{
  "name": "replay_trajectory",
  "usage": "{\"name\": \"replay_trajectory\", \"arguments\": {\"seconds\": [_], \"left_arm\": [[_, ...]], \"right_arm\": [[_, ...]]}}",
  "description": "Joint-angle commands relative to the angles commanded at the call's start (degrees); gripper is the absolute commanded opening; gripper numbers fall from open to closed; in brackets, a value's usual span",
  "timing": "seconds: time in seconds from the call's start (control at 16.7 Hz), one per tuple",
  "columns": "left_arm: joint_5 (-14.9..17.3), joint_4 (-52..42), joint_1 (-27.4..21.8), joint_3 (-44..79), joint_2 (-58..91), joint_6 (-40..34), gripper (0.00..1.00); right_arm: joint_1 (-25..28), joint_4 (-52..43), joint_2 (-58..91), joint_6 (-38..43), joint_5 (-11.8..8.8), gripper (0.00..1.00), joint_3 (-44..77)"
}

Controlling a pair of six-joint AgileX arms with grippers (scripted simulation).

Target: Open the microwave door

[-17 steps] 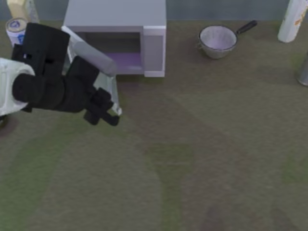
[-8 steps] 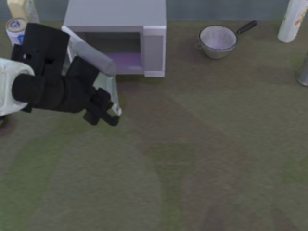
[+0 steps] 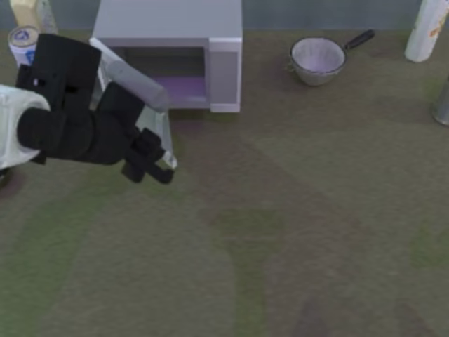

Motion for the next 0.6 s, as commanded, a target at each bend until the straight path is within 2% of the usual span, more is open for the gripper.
{"name": "replay_trajectory", "arguments": {"seconds": [0.3,0.6], "left_arm": [[1.68,-0.89,1.62,-0.02,-0.43,3.03,0.00],[1.82,-1.00,1.75,-0.06,-0.44,3.29,0.00]], "right_arm": [[0.00,0.00,0.00,0.00,0.00,1.00,0.00],[0.00,0.00,0.00,0.00,0.00,1.00,0.00]]}}
